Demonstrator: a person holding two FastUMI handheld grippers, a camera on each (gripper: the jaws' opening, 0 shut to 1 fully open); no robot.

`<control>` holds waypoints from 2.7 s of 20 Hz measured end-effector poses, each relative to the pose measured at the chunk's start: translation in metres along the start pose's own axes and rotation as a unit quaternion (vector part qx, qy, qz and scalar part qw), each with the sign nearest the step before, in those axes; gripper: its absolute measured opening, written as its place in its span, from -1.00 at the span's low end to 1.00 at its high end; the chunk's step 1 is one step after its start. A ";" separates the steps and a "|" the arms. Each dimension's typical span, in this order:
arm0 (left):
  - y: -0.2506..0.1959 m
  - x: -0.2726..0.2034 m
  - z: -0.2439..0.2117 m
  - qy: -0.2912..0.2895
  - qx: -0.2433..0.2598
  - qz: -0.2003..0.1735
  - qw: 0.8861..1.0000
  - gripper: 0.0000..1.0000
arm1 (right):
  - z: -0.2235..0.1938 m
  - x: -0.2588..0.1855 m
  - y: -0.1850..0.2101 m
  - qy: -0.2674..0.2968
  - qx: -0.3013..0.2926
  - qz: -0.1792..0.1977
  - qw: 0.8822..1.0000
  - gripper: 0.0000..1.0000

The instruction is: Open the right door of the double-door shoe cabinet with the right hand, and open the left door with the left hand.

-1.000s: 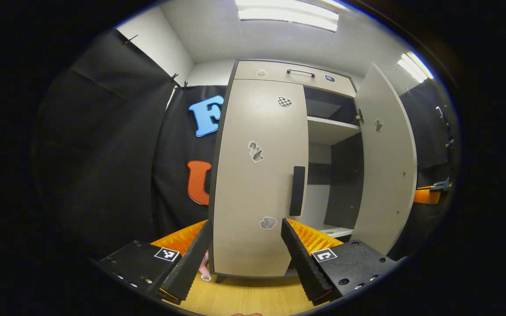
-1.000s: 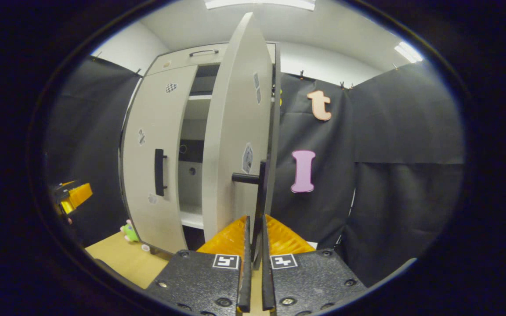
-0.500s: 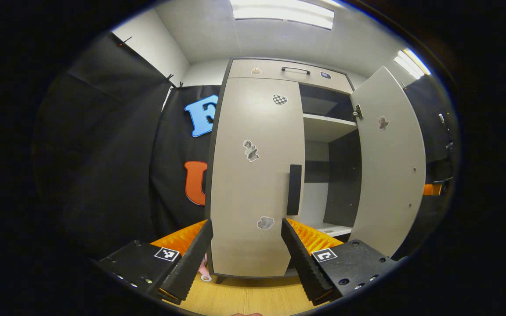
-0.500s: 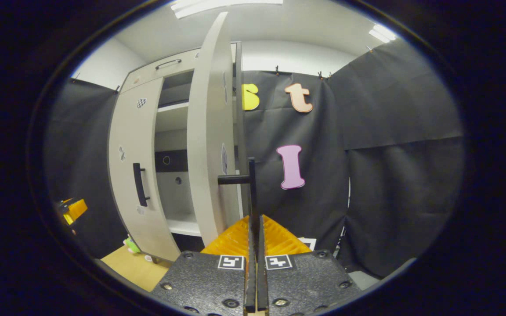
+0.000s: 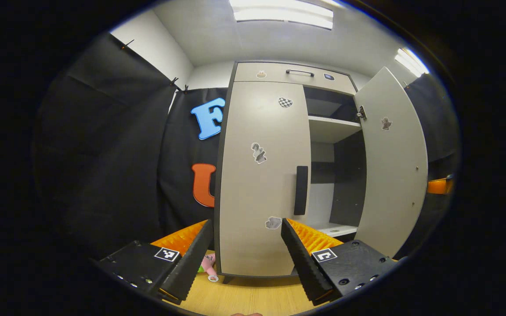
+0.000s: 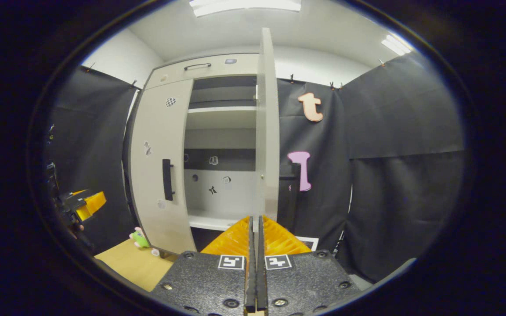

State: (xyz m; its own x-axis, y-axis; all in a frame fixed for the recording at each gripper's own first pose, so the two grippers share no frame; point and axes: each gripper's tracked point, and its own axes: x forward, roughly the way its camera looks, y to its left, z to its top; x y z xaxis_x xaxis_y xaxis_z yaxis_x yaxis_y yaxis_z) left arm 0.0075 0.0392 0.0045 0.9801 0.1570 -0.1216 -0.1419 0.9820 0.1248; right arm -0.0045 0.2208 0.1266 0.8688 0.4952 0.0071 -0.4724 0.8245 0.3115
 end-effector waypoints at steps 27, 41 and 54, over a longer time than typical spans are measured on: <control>-0.130 0.135 0.022 -0.012 0.020 -0.090 0.996 0.89 | -0.056 0.025 0.068 0.026 -0.005 0.069 0.997 0.67; -0.136 0.215 -0.024 0.054 0.022 -0.068 0.996 0.89 | -0.057 0.028 0.049 0.023 0.001 0.051 0.998 0.67; -0.122 0.221 -0.026 0.054 0.000 -0.052 0.997 0.05 | -0.064 0.038 0.050 0.029 -0.004 0.052 0.998 0.67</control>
State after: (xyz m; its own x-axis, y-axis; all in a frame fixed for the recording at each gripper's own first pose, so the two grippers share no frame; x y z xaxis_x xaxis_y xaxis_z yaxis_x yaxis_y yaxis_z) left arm 0.2380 -0.0435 -0.0629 0.9689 0.0654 -0.2385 -0.0411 0.9936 0.1057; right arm -0.0049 0.2984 0.0817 0.8045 0.5938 -0.0163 -0.5616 0.7692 0.3047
